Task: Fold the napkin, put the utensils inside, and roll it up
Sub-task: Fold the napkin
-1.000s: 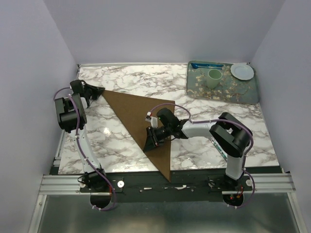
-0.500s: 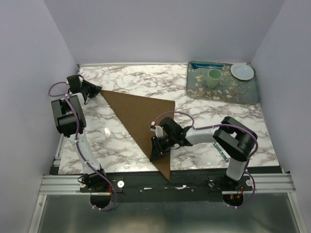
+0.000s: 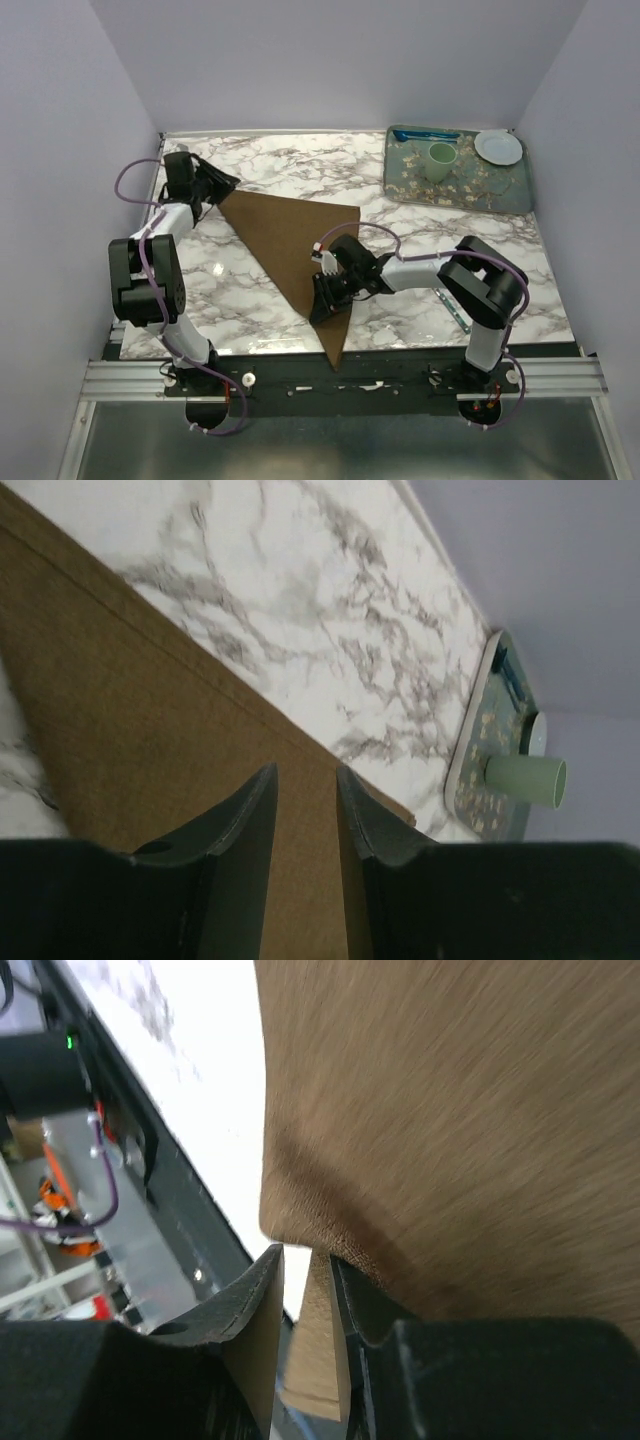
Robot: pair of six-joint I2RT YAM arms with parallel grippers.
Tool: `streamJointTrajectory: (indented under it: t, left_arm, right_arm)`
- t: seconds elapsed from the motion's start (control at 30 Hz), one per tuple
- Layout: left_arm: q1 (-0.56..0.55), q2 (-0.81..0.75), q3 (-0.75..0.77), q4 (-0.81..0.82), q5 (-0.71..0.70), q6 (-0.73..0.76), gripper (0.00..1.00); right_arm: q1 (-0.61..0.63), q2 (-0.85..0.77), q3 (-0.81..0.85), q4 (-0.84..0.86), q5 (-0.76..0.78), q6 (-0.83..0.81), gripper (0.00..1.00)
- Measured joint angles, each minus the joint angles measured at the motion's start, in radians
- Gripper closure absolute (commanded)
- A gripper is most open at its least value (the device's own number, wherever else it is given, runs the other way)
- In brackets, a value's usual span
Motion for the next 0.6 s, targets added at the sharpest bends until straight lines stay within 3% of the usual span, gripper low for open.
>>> streamJointTrajectory:
  t: [0.3, 0.6]
  left_arm:
    - [-0.209, 0.006, -0.084, -0.023, -0.003, 0.010, 0.62]
    - [-0.229, 0.121, -0.030, -0.026, -0.004, 0.019, 0.62]
  right_arm:
    - [-0.113, 0.057, 0.192, -0.195, 0.079, -0.182, 0.66]
    - [-0.122, -0.078, 0.103, -0.295, 0.086, -0.222, 0.65]
